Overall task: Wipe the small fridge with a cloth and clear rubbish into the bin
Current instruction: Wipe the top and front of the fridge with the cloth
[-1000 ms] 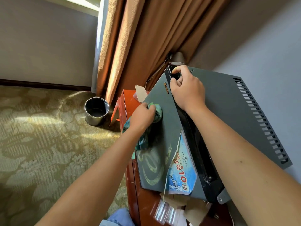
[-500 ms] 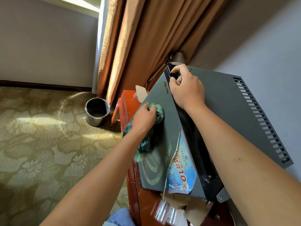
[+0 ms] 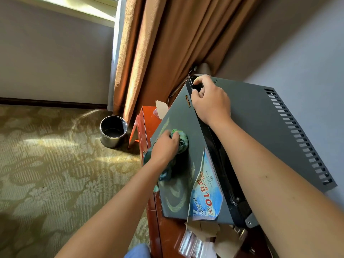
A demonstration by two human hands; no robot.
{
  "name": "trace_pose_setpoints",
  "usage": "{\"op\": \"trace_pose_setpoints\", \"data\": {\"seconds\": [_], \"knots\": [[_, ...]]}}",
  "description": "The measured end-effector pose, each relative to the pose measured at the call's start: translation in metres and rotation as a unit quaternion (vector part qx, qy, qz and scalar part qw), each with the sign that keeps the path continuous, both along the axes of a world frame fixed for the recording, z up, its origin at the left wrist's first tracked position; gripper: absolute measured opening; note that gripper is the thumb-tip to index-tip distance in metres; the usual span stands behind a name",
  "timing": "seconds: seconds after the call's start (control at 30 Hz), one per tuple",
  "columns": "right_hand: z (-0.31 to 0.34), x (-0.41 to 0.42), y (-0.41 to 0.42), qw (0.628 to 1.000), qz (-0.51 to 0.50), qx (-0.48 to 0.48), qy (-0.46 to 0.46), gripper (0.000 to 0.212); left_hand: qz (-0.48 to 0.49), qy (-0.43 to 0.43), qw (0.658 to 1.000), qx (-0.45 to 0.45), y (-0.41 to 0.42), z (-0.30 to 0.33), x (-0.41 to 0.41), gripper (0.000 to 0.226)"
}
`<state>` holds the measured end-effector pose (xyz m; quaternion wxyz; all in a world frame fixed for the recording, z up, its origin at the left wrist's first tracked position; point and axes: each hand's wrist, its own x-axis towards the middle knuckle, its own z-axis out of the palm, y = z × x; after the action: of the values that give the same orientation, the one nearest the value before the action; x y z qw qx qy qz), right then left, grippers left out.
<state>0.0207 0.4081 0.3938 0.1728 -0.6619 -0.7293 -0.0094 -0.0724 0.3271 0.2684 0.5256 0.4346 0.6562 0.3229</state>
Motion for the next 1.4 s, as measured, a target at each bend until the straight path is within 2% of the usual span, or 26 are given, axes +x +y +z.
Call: {"op": "trace_pose_setpoints", "data": {"seconds": [0.1,0.2,0.27,0.4,0.5,0.63,0.73,0.87,1.03,1.1,1.17,1.27,1.33,1.4], "knots": [[0.001,0.0,-0.005,1.0,0.001,-0.001,-0.01,0.016,-0.038,0.026,0.999,-0.016,-0.023,-0.002,0.005,0.031],[0.001,0.001,-0.014,1.0,0.021,0.0,-0.007,0.018,-0.052,-0.017,0.998,-0.011,-0.034,0.007,0.004,0.056],[-0.002,0.004,-0.024,0.999,0.04,-0.005,0.002,0.02,-0.058,-0.038,0.998,0.011,-0.034,0.012,0.001,0.064],[-0.007,0.014,-0.055,0.996,0.077,-0.036,0.004,0.03,-0.065,-0.032,0.995,0.065,-0.039,0.009,0.001,0.06],[-0.007,0.025,-0.078,0.991,0.114,-0.075,-0.001,0.035,-0.037,-0.017,0.996,0.077,-0.044,0.005,0.006,0.053],[-0.009,0.035,-0.097,0.98,0.168,-0.105,-0.025,0.041,-0.006,0.022,1.0,0.015,-0.051,-0.001,0.012,0.035],[-0.011,0.033,-0.101,0.984,0.155,-0.083,-0.019,0.044,-0.035,0.047,0.998,-0.031,-0.067,-0.003,0.013,0.035],[-0.011,0.03,-0.104,0.986,0.145,-0.078,-0.03,0.052,-0.038,-0.001,0.999,-0.024,-0.079,0.012,0.018,0.034],[-0.011,0.028,-0.106,0.986,0.143,-0.071,-0.045,0.05,0.026,-0.029,0.998,0.039,-0.078,0.015,0.023,0.021],[-0.011,0.028,-0.106,0.986,0.144,-0.069,-0.047,0.049,0.026,0.002,0.999,0.02,-0.079,-0.002,0.024,0.024],[-0.012,0.029,-0.106,0.986,0.146,-0.067,-0.053,0.047,-0.019,0.044,0.998,-0.047,-0.086,-0.022,0.022,0.031],[-0.014,0.029,-0.105,0.986,0.146,-0.063,-0.058,0.045,-0.09,0.029,0.989,-0.116,-0.099,-0.033,0.02,0.043],[-0.014,0.029,-0.105,0.985,0.148,-0.062,-0.057,0.044,-0.083,0.006,0.992,-0.097,-0.096,-0.021,0.02,0.042],[-0.014,0.029,-0.104,0.986,0.148,-0.061,-0.056,0.044,-0.033,-0.024,0.998,-0.049,-0.087,-0.007,0.019,0.039]]}}
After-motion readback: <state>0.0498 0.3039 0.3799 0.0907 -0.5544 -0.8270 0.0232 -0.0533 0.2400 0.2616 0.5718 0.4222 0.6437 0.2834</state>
